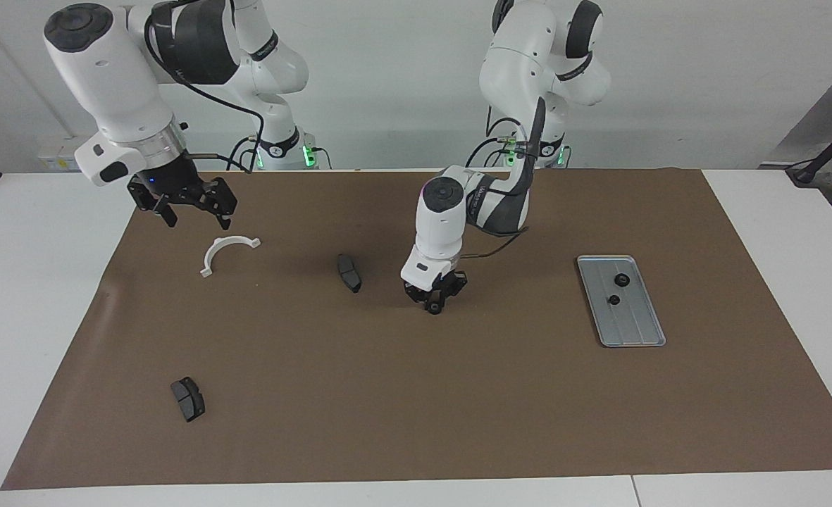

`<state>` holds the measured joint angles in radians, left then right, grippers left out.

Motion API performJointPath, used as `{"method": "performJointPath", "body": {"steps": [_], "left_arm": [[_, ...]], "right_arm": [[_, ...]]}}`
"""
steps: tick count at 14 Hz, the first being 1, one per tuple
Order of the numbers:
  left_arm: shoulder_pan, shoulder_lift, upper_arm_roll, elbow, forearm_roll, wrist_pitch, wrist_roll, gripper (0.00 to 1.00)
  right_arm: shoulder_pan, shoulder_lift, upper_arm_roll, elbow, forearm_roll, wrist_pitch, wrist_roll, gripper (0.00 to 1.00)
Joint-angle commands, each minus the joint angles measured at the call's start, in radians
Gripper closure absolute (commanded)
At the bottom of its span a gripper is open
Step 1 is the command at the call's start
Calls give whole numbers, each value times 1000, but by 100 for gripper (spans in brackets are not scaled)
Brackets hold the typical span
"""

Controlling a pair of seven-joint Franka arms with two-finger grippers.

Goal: Pick bearing gear from pile to tray

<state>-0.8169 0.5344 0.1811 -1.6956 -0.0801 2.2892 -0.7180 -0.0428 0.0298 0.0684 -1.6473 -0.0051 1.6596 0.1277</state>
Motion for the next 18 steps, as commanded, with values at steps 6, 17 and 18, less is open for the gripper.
{"method": "performJointPath", "body": {"steps": [6,17,18], "left_arm": [[258,-198,14,-36,-10,-114,234,100],[617,-289,20,-300,-12,-4,1008,96],[611,-284,20,-299,-13,7,997,96]], "right_arm": [[-15,-38,7,-42,25,37,29,0],[-6,-74,8,-40,25,2,30,0],[-6,-74,8,-40,25,0,32,0]]}}
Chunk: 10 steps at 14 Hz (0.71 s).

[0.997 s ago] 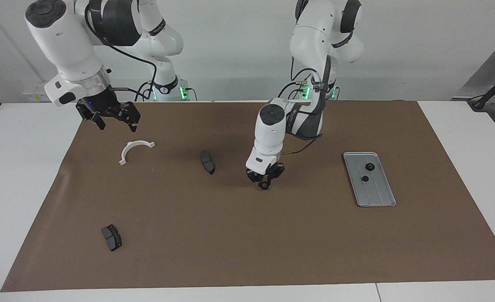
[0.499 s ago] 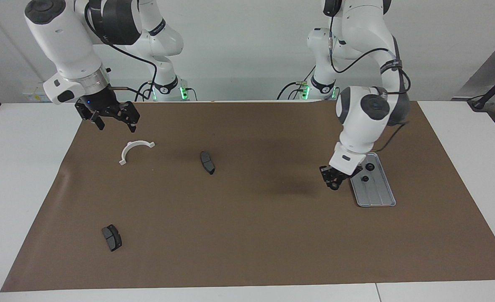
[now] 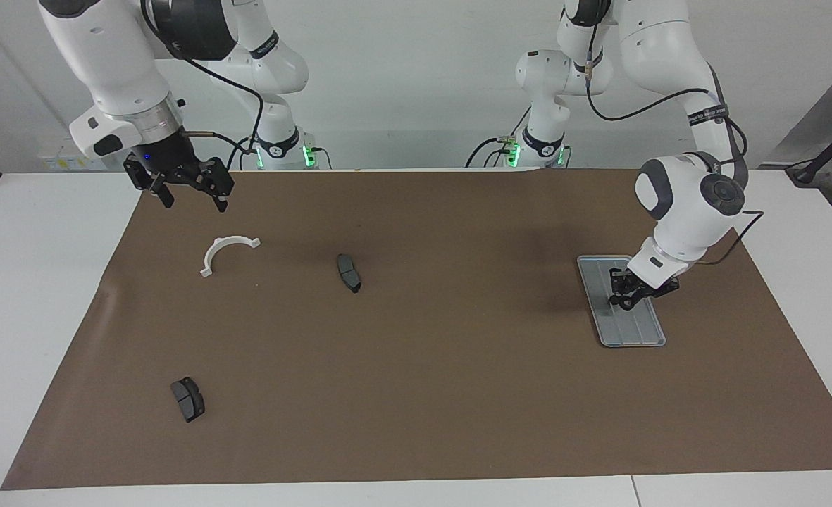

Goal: Pick bearing gear from pile to tray

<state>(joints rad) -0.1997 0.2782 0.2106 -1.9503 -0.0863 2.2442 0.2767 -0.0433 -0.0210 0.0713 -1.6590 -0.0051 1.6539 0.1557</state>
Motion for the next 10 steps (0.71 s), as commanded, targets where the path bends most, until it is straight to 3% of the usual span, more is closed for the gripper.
{"method": "performJointPath", "body": {"steps": [1,5,7,10], "left_arm": [[-7,-24,-11,-41,-7,66,-14,96],[-13,1,-17,-41,-7,127,-43,94],[-30,15,-17,-41,-7,150,-68,86],[-30,16,-17,-36,-7,152,-76,41]], "right_arm": [[-6,-24,5,-28,25,7,4,0],[-6,-23,5,-28,25,6,4,0],[-6,-24,5,-28,25,6,4,0],[-6,-24,5,-28,25,6,4,0]]}}
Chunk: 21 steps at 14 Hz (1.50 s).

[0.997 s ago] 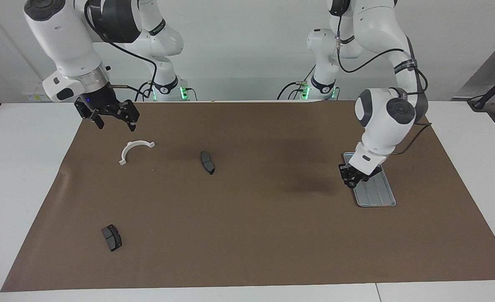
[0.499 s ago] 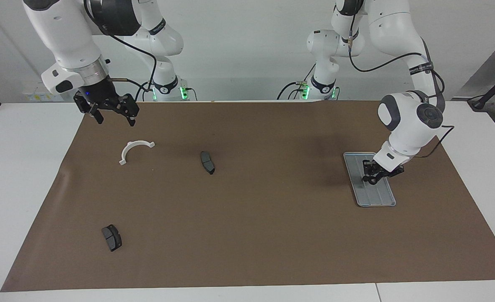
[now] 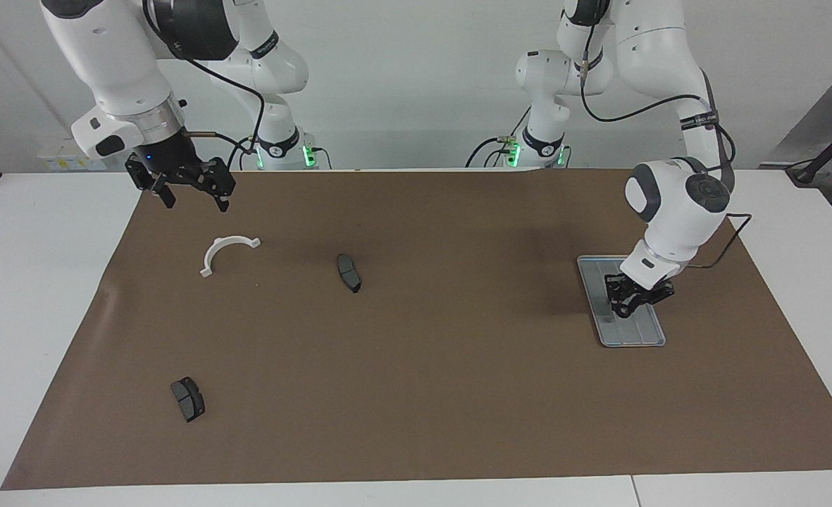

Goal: Pick bearing gear from pile to tray

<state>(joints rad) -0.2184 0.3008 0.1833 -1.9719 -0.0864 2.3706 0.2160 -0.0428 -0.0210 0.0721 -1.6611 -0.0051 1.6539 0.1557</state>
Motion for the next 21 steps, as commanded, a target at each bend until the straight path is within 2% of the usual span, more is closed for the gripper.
{"method": "performJointPath", "body": {"steps": [1,2,3,5,6,9,10,13,15,21], "left_arm": [[-12,-6,10,-13,-9,26,-20,24],[-13,-5,10,-10,-9,26,-17,4],[-12,-6,10,-4,-9,24,-14,0],[-9,-32,12,14,-9,0,-20,0],[-1,-76,15,18,-9,-32,-20,0],[17,-161,18,85,-9,-195,-12,0],[17,-181,18,131,-7,-279,-17,0],[17,-183,18,379,8,-596,-23,0],[18,-183,21,477,49,-735,-26,0],[16,-223,21,522,76,-863,-26,0]], "right_arm": [[-6,-24,5,-26,25,6,4,0],[-6,-24,5,-26,25,6,4,0],[-6,-24,5,-26,25,6,4,0],[-6,-24,5,-26,25,6,4,0],[-6,-24,5,-26,25,6,4,0],[-6,-24,5,-26,25,6,4,0],[-6,-24,5,-26,25,6,4,0],[-6,-24,5,-26,25,7,4,0],[-6,-24,5,-26,27,6,4,0],[-6,-24,5,-26,25,6,4,0]]}}
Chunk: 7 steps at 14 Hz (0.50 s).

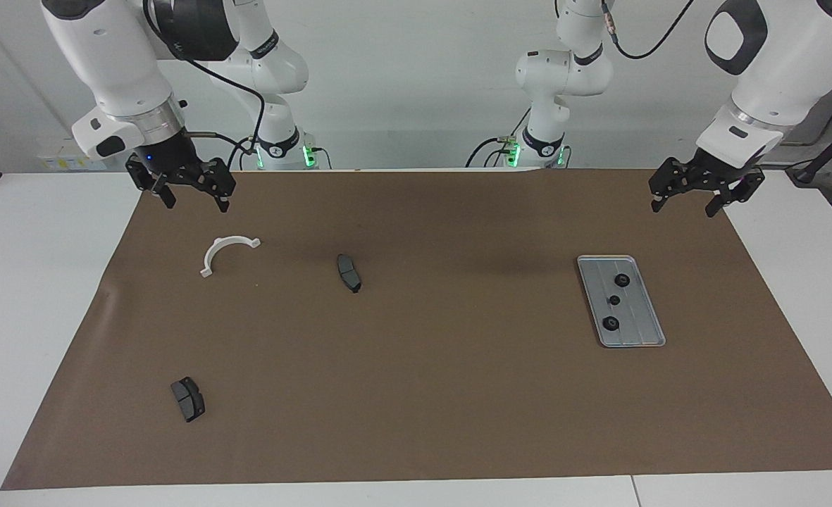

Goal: Pick bearing gear from pile to tray

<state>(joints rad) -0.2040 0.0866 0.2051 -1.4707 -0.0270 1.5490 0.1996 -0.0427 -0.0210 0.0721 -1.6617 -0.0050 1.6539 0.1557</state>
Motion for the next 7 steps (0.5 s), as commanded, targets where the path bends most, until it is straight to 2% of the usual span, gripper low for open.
{"method": "performJointPath", "body": {"steps": [1,7], "left_arm": [[3,-16,-1,21,10,-40,-9,0],[1,-24,-1,21,9,-23,-11,0]], "right_arm": [[-6,-24,5,-26,25,7,4,0],[-6,-24,5,-26,26,6,4,0]]}}
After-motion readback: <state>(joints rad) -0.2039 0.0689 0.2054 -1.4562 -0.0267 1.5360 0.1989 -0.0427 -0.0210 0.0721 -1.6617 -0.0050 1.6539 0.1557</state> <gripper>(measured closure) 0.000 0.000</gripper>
